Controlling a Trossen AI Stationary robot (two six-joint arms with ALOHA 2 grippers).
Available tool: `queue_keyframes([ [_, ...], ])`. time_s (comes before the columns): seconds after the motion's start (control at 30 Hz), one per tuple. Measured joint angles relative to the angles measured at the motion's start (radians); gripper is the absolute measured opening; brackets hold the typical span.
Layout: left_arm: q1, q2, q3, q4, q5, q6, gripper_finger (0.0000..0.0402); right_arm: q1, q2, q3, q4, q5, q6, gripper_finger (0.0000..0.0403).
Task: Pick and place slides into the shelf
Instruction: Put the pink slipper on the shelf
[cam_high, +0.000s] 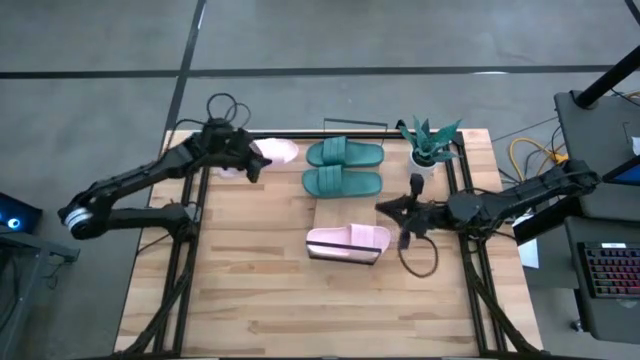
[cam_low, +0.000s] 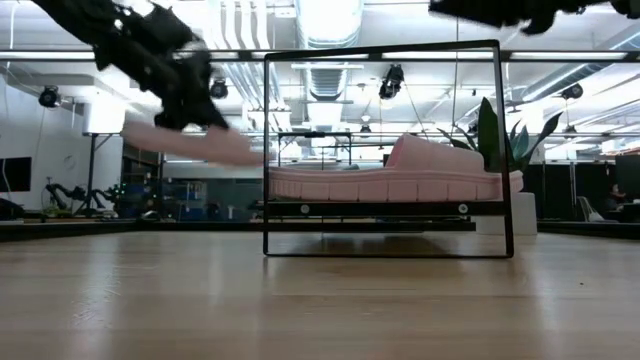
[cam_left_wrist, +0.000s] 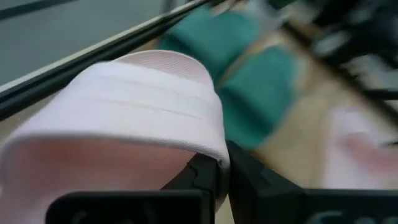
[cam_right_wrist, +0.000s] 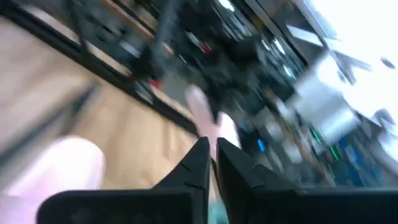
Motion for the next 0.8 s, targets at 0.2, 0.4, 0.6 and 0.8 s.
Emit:
queue_keyframes([
  [0.2, -0.002, -0.147, 0.024, -0.002, 0.087, -0.12, 0.0003, 0.0, 0.007, 0.052, -0.001, -0.172, -0.102, 0.0077],
  [0.4, -0.041, -0.224, 0.024, 0.036, 0.209, -0.227, 0.0003, 0.0, 0.09, 0.088, -0.006, -0.173, -0.389, 0.0157],
  [0.6, -0.159, -0.218, 0.019, 0.055, 0.206, -0.29, 0.0003, 0.0, 0.231, 0.155, -0.005, -0.172, -0.59, 0.0197],
  [0.8, -0.308, -0.154, 0.026, 0.194, 0.172, -0.315, 0.0003, -0.002, 0.368, 0.258, -0.007, -0.169, -0.587, 0.0194],
])
